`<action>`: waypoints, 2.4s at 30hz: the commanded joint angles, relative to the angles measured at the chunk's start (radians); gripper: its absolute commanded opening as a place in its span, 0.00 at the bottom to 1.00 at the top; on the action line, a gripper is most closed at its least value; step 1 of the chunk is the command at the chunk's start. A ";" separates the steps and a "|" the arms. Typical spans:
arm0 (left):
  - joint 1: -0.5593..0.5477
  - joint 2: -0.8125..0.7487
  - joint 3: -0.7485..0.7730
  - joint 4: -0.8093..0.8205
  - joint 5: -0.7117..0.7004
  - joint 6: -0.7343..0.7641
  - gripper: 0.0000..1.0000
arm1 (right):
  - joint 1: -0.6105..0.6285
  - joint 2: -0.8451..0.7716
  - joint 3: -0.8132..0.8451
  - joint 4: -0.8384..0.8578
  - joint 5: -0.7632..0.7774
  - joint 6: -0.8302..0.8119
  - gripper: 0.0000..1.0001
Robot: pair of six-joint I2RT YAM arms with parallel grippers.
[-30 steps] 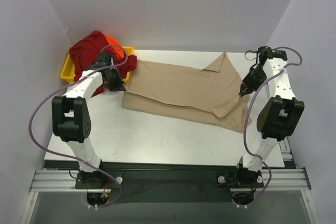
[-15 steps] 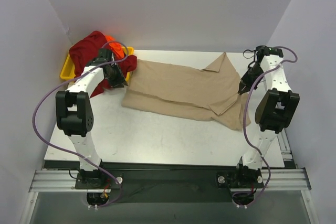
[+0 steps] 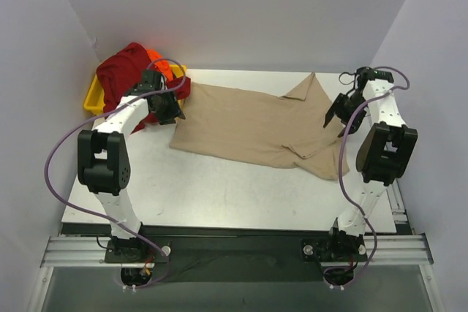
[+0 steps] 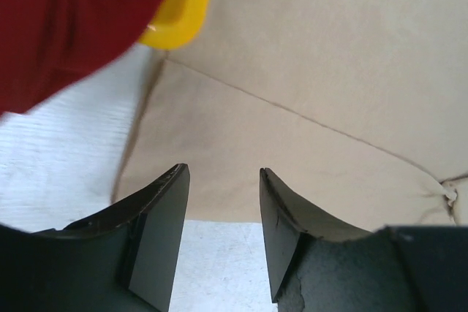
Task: Fold and stack the t-shirts
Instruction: Fold the flattened tshirt in 1/3 of the way
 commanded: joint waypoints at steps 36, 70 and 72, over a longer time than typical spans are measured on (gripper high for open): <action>-0.132 0.110 -0.183 0.236 0.053 -0.051 0.53 | -0.145 -0.286 -0.716 0.164 0.038 -0.084 0.38; -0.111 0.103 -0.278 0.227 -0.053 0.090 0.53 | -0.110 -0.223 -0.606 0.090 0.333 -0.128 0.04; -0.114 0.098 -0.287 0.233 -0.051 0.096 0.53 | -0.112 -0.223 -0.611 0.087 0.330 -0.127 0.04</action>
